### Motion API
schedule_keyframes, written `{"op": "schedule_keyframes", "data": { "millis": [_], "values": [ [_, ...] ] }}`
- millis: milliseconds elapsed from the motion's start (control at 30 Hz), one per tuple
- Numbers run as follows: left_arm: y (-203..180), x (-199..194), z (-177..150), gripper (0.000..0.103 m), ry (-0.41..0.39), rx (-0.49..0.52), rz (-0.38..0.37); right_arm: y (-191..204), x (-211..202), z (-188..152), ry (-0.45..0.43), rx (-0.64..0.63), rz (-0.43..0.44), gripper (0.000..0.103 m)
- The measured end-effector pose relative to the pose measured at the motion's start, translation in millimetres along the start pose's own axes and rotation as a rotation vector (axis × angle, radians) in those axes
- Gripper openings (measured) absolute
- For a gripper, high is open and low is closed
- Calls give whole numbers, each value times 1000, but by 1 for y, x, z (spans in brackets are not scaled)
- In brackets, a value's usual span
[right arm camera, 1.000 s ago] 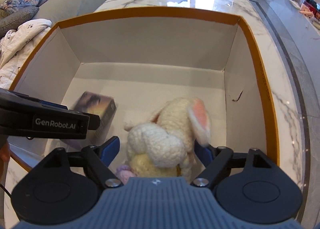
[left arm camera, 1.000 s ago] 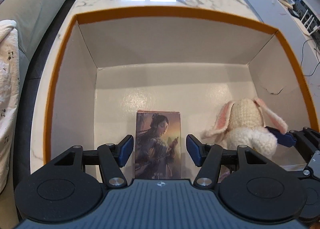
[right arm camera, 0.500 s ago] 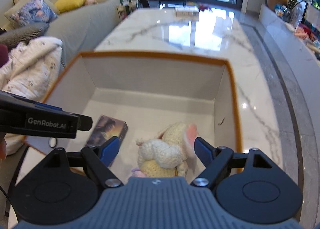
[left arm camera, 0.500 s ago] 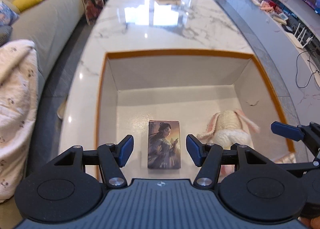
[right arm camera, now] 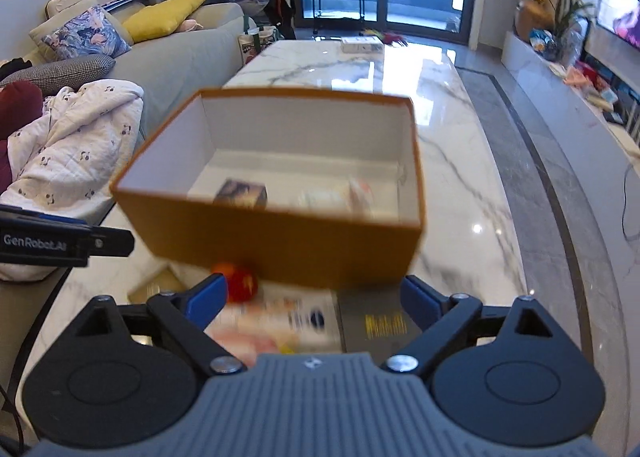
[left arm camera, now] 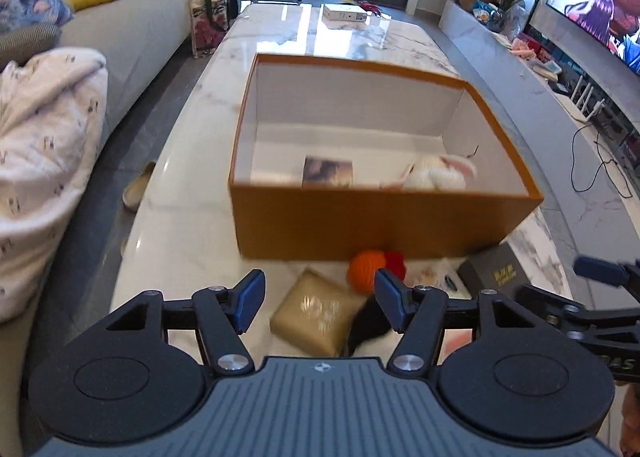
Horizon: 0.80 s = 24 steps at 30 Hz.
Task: Organize objects
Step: 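Move the left tool to the gold gift box while the right tool approaches the black box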
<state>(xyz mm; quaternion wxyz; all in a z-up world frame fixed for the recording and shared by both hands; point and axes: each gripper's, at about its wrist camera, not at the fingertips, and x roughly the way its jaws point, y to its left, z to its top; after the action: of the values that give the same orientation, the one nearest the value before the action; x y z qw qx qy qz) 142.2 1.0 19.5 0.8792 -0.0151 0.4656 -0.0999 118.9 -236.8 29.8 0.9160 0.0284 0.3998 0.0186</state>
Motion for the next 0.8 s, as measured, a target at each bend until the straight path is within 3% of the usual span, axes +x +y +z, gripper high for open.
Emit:
{"op": "schedule_keyframes", "data": {
  "millis": [200, 533, 800],
  "values": [
    [12, 8, -21, 75, -24, -80, 3, -18, -14, -31, -14, 49, 4, 94],
    [12, 56, -12, 75, 61, -115, -72, -13, 7, -22, -15, 11, 50, 94],
    [3, 77, -8, 80, 144, 4, -2, -23, 35, -17, 23, 26, 52, 94]
  ]
}}
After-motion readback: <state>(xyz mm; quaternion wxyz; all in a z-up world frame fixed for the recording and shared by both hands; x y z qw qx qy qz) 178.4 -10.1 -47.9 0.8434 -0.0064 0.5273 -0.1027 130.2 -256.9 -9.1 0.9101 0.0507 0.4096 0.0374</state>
